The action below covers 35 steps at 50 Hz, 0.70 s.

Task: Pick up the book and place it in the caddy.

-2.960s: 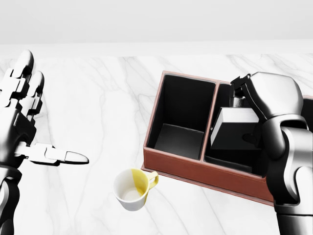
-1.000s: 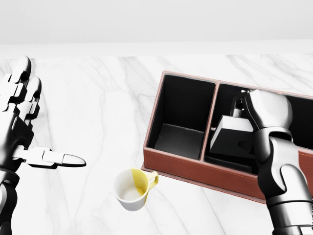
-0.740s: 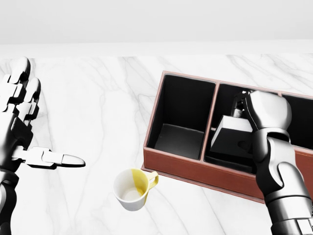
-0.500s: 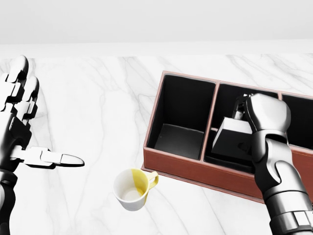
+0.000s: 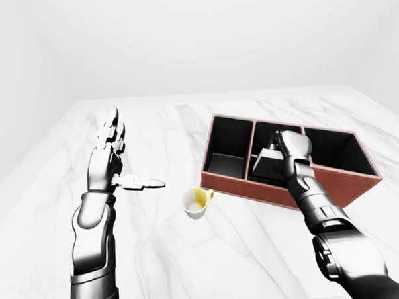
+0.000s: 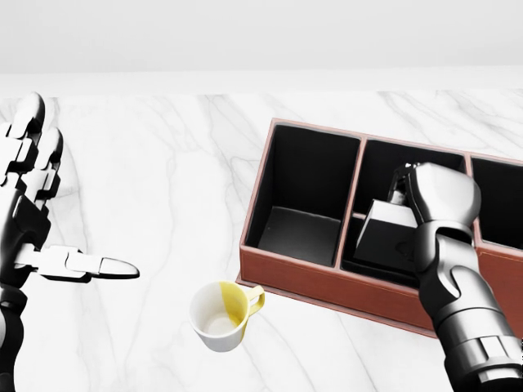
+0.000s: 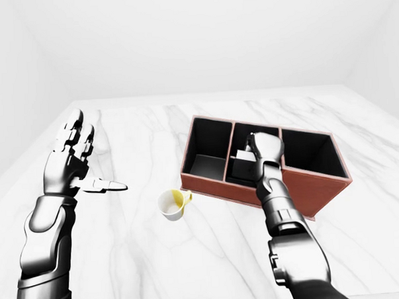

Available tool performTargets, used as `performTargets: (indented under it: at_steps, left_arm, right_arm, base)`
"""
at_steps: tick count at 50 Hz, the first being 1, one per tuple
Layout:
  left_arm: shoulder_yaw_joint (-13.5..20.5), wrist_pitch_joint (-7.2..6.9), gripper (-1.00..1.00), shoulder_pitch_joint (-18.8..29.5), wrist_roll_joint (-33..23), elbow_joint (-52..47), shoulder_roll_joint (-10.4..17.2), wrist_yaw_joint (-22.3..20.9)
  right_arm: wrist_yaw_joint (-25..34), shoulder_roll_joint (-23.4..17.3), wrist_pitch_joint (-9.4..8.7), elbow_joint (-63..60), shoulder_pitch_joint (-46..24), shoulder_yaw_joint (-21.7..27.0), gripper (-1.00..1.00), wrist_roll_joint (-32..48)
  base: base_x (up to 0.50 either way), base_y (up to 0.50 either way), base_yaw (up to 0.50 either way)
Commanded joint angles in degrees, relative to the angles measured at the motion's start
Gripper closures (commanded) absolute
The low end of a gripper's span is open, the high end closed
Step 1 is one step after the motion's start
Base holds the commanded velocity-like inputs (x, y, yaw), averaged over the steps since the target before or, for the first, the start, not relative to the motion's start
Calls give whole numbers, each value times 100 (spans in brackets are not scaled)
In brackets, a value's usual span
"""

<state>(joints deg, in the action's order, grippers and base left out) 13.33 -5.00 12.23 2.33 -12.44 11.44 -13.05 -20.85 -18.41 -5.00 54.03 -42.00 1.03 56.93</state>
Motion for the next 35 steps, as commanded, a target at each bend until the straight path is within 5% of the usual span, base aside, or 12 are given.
performTargets:
  at_steps: [1, 35]
  left_arm:
    - [18, 0, -100, -34, 7, 14, 1, -2]
    - [93, 0, -100, -71, 51, -19, 33, -11]
  right_arm:
    - [-492, 8, 0, 432, -238, -81, 100, 115]
    - [-915, 153, 0, 1395, -509, -295, 100, 5]
  base:
    - [0, 0, 0]
    - [0, 0, 0]
